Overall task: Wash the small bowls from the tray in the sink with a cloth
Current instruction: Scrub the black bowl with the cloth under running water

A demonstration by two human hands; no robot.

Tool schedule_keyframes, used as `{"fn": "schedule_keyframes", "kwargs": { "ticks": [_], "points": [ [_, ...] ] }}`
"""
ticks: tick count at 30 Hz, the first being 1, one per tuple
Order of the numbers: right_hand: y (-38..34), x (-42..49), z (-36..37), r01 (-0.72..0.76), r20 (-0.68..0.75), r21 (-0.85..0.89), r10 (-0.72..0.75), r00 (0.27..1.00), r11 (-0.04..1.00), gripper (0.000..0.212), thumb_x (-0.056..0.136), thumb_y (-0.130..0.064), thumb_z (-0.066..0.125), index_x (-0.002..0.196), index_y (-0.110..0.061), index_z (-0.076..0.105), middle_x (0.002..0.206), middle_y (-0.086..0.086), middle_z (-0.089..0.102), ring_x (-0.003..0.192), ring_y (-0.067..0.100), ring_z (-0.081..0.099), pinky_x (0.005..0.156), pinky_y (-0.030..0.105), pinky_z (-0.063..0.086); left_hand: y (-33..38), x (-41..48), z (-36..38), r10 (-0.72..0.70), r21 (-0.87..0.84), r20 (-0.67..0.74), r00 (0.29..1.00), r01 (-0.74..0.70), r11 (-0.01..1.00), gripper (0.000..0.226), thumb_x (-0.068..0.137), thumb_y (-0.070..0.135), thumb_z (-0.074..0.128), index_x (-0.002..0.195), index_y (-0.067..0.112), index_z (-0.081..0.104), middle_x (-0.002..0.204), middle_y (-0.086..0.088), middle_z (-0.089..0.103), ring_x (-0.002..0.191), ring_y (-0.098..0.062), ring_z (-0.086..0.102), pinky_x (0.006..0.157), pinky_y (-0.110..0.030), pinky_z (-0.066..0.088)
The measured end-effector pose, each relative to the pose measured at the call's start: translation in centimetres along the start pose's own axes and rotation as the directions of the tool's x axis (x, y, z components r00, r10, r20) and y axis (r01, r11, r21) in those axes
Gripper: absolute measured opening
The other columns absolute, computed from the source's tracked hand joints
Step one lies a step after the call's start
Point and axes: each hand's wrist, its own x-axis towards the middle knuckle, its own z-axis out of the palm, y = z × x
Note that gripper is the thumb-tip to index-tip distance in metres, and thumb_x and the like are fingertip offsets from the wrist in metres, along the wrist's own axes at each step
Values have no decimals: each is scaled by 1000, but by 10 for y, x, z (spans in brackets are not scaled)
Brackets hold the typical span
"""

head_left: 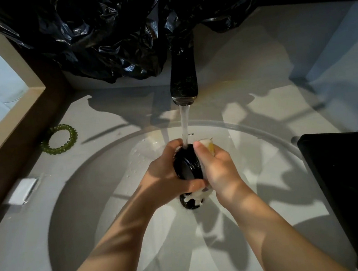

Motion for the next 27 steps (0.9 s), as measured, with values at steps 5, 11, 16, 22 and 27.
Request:
{"fn": "schedule_keyframes", "kwargs": {
  "ticks": [5,11,16,22,27],
  "points": [
    [-4,-5,1,65,7,114,-67,998,991,21,94,-38,49,86,-23,62,80,3,69,74,20,67,55,25,47,17,-1,0,-176,-673,331,927,362,645,46,85,61,42,109,23,55,67,1,68,54,-13,64,65,-31,51],
    [-1,-1,0,-53,55,51,51,997,997,23,95,-37,49,84,-21,61,73,5,64,53,20,57,37,20,36,6,-2,2,116,66,-73,990,-112,992,69,61,16,86,117,29,49,108,10,53,96,4,53,85,-2,40],
    [2,-2,3,-25,49,157,17,999,987,26,95,-35,50,90,-15,65,83,16,70,68,30,67,60,39,56,8,-1,0,-106,-647,210,972,220,730,66,70,16,77,127,25,46,110,-7,66,97,-27,68,81,-41,57],
    [-1,-8,8,56,185,50,-64,981,997,17,94,-30,52,88,-19,64,82,7,68,73,24,64,54,29,48,4,4,-7,-296,-772,297,908,410,486,47,80,57,53,101,17,65,76,-5,69,67,-17,66,63,-29,55],
    [3,-16,10,65,326,-280,31,945,958,23,94,-46,45,106,-29,57,102,0,67,96,17,63,77,29,50,3,4,3,-438,-525,167,883,456,719,58,91,59,32,79,12,64,51,0,56,44,-13,51,49,-24,40]
  ]
}}
